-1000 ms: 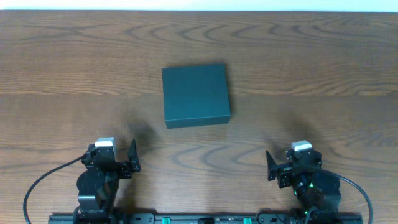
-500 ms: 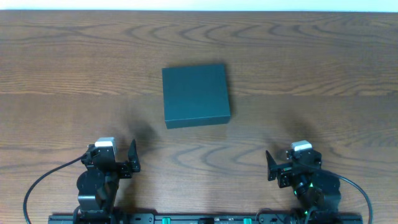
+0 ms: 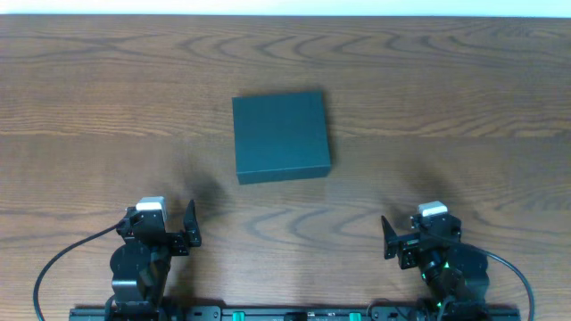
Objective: Pack container
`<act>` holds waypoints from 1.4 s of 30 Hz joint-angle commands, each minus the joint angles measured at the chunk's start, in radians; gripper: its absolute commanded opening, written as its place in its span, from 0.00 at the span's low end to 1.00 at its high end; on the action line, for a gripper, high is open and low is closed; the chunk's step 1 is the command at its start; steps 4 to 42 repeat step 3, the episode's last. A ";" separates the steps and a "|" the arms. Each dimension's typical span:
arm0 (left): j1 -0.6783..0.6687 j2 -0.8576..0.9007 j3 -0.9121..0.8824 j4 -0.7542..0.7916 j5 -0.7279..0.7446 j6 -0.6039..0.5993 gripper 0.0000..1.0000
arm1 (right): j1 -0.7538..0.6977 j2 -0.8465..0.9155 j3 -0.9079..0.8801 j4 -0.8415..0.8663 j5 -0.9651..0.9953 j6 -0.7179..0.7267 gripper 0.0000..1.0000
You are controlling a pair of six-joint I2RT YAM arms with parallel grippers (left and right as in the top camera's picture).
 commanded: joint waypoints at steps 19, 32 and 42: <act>0.005 -0.006 -0.017 -0.001 -0.001 -0.003 0.95 | -0.014 -0.007 -0.011 0.001 0.001 0.015 0.99; 0.005 -0.006 -0.017 -0.001 -0.001 -0.003 0.95 | -0.014 -0.007 -0.011 0.001 0.001 0.015 0.99; 0.005 -0.006 -0.017 -0.001 -0.001 -0.003 0.95 | -0.014 -0.007 -0.011 0.001 0.001 0.015 0.99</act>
